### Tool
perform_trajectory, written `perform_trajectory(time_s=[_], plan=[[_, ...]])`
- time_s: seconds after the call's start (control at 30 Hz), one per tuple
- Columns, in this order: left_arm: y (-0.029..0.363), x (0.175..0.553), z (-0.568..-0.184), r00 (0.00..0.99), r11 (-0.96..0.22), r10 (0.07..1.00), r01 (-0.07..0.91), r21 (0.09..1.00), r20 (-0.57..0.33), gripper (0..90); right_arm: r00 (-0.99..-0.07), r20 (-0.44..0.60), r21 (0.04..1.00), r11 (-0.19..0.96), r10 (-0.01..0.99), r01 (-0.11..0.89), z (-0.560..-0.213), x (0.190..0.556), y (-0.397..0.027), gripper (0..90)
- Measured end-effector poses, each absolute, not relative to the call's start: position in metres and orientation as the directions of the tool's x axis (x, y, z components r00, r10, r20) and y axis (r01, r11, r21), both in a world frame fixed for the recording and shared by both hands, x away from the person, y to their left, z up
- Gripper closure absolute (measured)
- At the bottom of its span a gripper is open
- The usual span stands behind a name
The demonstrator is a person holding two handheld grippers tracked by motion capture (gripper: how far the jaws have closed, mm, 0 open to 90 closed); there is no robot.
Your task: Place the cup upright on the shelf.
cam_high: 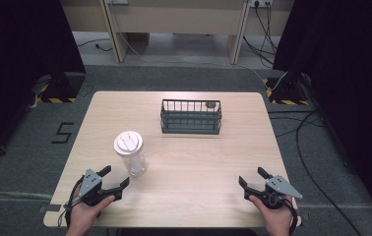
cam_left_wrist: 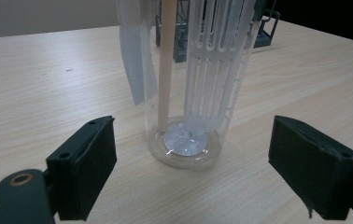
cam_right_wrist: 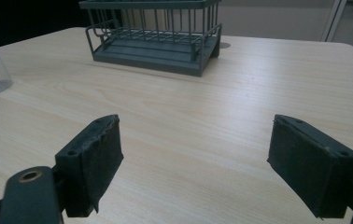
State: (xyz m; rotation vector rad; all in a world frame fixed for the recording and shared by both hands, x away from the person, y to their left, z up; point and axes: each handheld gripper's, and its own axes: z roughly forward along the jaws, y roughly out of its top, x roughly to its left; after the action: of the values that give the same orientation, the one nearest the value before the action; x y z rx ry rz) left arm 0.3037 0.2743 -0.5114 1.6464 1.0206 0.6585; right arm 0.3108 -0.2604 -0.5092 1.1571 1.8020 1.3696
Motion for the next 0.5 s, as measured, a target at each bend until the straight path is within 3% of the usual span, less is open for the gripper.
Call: perform_trajectory(time_s=[0.5], plan=[[0.2658, 0.3074, -0.5019, 0.502, -0.099, 0.864, 0.264, 0.959, -0.048, 14.5, -0.437, 0.058, 0.954, 0.079, 0.898, 0.289, -0.5103, 0.3095, -0.2640, 18.7]])
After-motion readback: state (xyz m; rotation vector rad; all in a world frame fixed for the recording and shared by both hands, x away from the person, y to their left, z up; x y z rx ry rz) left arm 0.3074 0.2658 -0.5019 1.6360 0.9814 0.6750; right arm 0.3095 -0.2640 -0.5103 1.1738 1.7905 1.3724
